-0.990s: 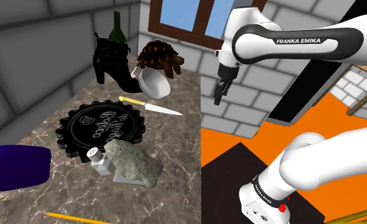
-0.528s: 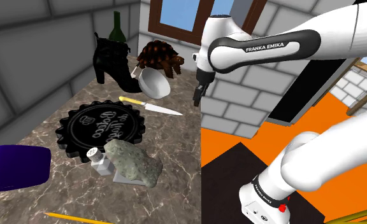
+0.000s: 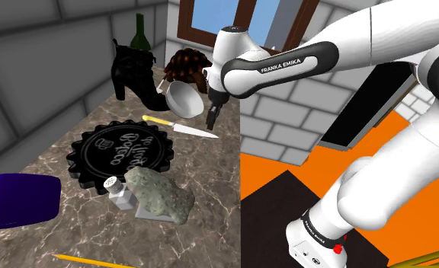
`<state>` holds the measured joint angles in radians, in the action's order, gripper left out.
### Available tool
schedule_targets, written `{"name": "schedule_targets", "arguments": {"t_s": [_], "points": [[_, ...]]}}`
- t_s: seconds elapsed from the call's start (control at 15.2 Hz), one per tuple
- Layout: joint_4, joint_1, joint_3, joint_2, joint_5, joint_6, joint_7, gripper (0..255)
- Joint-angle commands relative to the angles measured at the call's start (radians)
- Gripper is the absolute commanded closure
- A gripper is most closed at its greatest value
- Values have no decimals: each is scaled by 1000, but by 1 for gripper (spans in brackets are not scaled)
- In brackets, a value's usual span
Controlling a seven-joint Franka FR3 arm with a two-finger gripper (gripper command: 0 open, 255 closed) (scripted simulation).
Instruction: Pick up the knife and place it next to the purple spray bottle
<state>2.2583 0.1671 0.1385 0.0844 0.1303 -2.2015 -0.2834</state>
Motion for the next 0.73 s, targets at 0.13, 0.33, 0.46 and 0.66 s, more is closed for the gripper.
{"name": "schedule_targets", "arguments": {"t_s": [0.13,0.33,0.46,0.66], "points": [[-89,25,27,-125,37,-72,-4,0],[-126,37,37,-186,61,-111,-3,0],[-119,37,34,-203,68,-134,2,0],[-110,36,30,-230,81,-169,11,0]]}}
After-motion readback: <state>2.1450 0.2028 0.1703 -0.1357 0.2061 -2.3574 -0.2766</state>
